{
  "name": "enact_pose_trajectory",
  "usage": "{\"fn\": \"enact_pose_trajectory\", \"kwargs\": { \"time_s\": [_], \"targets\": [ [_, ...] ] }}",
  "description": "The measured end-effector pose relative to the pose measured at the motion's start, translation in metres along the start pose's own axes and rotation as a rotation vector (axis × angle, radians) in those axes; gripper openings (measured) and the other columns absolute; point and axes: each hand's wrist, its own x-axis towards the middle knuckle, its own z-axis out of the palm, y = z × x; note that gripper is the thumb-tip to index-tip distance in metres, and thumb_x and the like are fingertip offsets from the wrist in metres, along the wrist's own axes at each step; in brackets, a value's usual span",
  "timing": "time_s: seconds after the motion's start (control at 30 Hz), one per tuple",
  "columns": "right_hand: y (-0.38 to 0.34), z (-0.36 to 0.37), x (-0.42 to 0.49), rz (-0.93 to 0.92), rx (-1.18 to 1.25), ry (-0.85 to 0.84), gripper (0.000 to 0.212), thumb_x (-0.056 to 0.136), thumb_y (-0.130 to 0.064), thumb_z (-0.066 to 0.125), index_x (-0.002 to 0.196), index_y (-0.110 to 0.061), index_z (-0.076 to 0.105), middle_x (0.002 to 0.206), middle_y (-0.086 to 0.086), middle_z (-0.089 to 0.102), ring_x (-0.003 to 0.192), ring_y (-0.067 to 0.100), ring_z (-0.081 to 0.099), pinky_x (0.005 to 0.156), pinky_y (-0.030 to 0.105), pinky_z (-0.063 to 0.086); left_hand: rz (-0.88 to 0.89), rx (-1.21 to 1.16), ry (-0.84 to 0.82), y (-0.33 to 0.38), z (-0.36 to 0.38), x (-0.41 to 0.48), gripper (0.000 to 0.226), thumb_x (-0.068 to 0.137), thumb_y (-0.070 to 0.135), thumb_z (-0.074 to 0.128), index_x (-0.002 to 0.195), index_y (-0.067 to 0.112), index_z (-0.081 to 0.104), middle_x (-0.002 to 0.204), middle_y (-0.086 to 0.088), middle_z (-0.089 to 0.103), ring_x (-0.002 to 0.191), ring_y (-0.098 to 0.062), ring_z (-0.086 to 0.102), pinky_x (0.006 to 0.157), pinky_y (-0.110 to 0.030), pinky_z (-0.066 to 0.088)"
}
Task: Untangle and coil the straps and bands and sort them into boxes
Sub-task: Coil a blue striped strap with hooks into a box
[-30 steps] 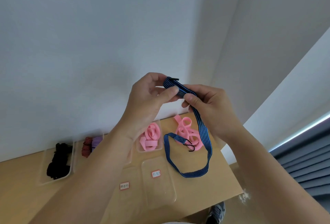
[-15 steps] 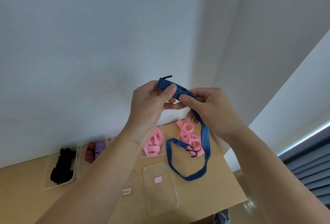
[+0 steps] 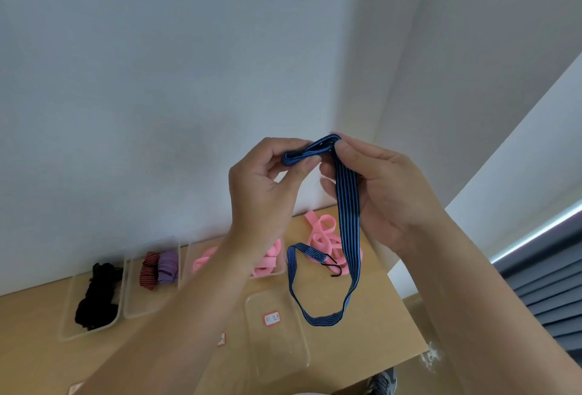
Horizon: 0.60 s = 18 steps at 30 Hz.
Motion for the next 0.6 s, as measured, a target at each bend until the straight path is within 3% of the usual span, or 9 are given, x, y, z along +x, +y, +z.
{"fn": "enact_pose_trajectory", "kwargs": {
  "time_s": [0.1, 0.17, 0.23, 0.3, 0.37, 0.47, 0.6],
  "targets": [
    [0.003, 0.011, -0.003, -0.092, 0.064, 0.030, 0.024, 0.094, -0.010, 0.065, 0.117, -0.008, 0.073, 0.100, 0.010, 0.077, 0.092, 0.021, 0.073, 0.079, 0.029, 0.059, 0.119, 0.019, 0.100, -0.002, 0.007, -0.007, 0.023, 0.082, -0.002, 0.080, 0.102, 0.006, 0.072, 0.100, -0.003, 0.075, 0.099, -0.015, 0.073, 0.087, -0.028, 0.056],
    [0.005, 0.017, -0.004, -0.155, 0.036, 0.043, 0.023, 0.094, -0.009, 0.065, 0.116, -0.009, 0.073, 0.105, 0.010, 0.077, 0.100, 0.023, 0.074, 0.086, 0.035, 0.059, 0.107, 0.011, 0.125, -0.003, 0.010, -0.010, 0.022, 0.083, -0.001, 0.080, 0.103, 0.001, 0.073, 0.103, -0.005, 0.076, 0.100, -0.019, 0.074, 0.086, -0.036, 0.058],
    [0.004, 0.019, -0.004, -0.222, -0.055, 0.065, 0.020, 0.093, -0.008, 0.067, 0.112, -0.010, 0.075, 0.103, 0.009, 0.077, 0.101, 0.024, 0.074, 0.091, 0.042, 0.058, 0.056, 0.000, 0.076, -0.001, 0.010, -0.014, 0.027, 0.084, 0.004, 0.081, 0.111, 0.003, 0.073, 0.109, -0.004, 0.076, 0.101, -0.023, 0.074, 0.088, -0.042, 0.059],
    [0.003, 0.018, -0.004, -0.274, -0.149, 0.072, 0.018, 0.093, -0.008, 0.068, 0.109, -0.011, 0.076, 0.103, 0.008, 0.078, 0.102, 0.024, 0.073, 0.096, 0.047, 0.055, 0.026, -0.012, -0.013, 0.005, 0.008, -0.016, 0.034, 0.084, 0.011, 0.082, 0.116, 0.008, 0.072, 0.112, -0.002, 0.075, 0.103, -0.023, 0.073, 0.091, -0.038, 0.058],
    [0.000, 0.016, -0.004, -0.299, -0.174, 0.059, 0.017, 0.093, -0.006, 0.067, 0.107, -0.010, 0.076, 0.100, 0.007, 0.078, 0.099, 0.022, 0.074, 0.090, 0.043, 0.058, -0.035, -0.059, -0.070, 0.014, 0.004, -0.016, 0.029, 0.087, 0.019, 0.077, 0.115, 0.011, 0.073, 0.109, -0.001, 0.076, 0.102, -0.018, 0.072, 0.087, -0.027, 0.056],
    [-0.003, 0.013, -0.005, -0.308, -0.185, 0.001, 0.015, 0.092, -0.003, 0.067, 0.103, -0.008, 0.076, 0.096, 0.008, 0.078, 0.091, 0.023, 0.075, 0.079, 0.036, 0.060, -0.146, -0.083, -0.034, 0.025, -0.002, -0.009, 0.012, 0.094, 0.016, 0.071, 0.101, 0.009, 0.078, 0.092, 0.001, 0.079, 0.086, -0.008, 0.073, 0.077, -0.015, 0.052],
    [-0.002, 0.011, -0.002, -0.343, -0.214, -0.034, 0.010, 0.088, -0.002, 0.070, 0.093, -0.007, 0.077, 0.095, 0.014, 0.077, 0.091, 0.033, 0.073, 0.086, 0.044, 0.059, -0.174, -0.082, -0.057, 0.034, -0.011, 0.004, 0.007, 0.088, 0.015, 0.078, 0.094, 0.013, 0.076, 0.088, -0.001, 0.079, 0.084, -0.016, 0.076, 0.079, -0.030, 0.059]
  ]
}}
